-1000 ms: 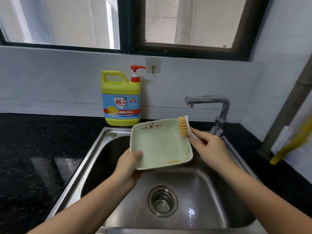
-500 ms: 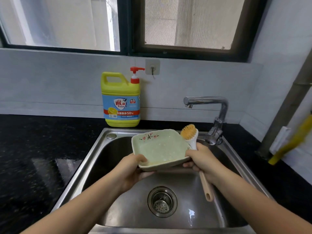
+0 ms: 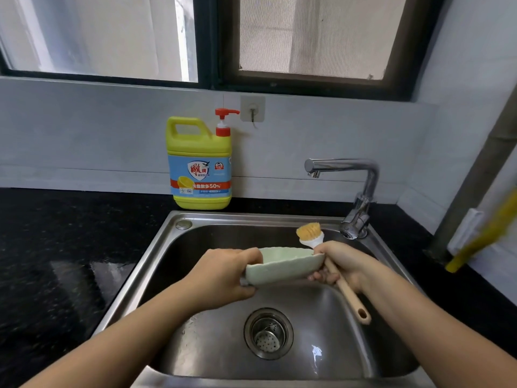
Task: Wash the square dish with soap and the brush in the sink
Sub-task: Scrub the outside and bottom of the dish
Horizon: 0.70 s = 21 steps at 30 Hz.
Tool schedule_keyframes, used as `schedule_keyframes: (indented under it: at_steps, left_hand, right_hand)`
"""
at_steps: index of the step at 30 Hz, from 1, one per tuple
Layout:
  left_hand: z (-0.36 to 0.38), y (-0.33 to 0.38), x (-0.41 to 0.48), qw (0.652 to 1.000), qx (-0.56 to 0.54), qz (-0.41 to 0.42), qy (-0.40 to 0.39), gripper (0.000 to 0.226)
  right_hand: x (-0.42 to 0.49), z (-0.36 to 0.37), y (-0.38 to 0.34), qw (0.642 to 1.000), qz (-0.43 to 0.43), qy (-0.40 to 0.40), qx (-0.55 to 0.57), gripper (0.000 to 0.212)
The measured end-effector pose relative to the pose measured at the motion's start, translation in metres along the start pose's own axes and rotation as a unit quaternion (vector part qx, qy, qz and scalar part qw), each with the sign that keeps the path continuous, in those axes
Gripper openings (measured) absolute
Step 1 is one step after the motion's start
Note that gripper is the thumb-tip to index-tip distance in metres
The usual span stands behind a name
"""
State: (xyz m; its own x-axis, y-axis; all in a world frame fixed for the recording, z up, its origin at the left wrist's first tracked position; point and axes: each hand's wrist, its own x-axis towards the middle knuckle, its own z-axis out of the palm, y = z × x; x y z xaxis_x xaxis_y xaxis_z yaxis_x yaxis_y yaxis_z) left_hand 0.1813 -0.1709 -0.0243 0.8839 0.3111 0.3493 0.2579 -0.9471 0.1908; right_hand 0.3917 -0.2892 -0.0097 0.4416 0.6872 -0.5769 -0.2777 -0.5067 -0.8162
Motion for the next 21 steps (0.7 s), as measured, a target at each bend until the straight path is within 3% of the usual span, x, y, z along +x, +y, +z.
schedule_keyframes:
  at_steps: [3, 7, 9, 13, 18, 20, 21]
  left_hand:
    - [0.001, 0.006, 0.003, 0.994, -0.100, -0.028, 0.013, 0.025]
    - [0.004, 0.014, 0.009, 0.947, -0.291, -0.124, 0.058, 0.038]
    - [0.006, 0.014, 0.011, 0.925, -0.331, -0.165, 0.085, 0.044]
    - [0.014, 0.010, 0.009, 0.885, -0.403, -0.209, 0.106, 0.045]
    - [0.020, 0.006, 0.006, 0.870, -0.430, -0.204, 0.129, 0.044]
    - [0.020, 0.001, 0.005, 0.879, -0.416, -0.189, 0.135, 0.047]
    - [0.020, -0.002, 0.003, 0.884, -0.407, -0.187, 0.131, 0.048]
  right_hand:
    - [-0.003, 0.001, -0.004, 1.000, -0.023, 0.002, 0.000, 0.020]
    - [-0.006, 0.010, -0.008, 0.975, -0.137, 0.110, -0.133, 0.039]
    - [-0.015, 0.013, -0.007, 0.920, -0.238, 0.172, -0.261, 0.040]
    - [-0.036, 0.023, 0.009, 0.734, -0.384, 0.218, -0.516, 0.048]
    - [-0.044, 0.055, 0.029, 0.588, -0.498, 0.225, -0.597, 0.063]
    - [-0.038, 0.060, 0.039, 0.552, -0.534, 0.216, -0.603, 0.068]
    - [-0.036, 0.061, 0.040, 0.551, -0.535, 0.215, -0.604, 0.069]
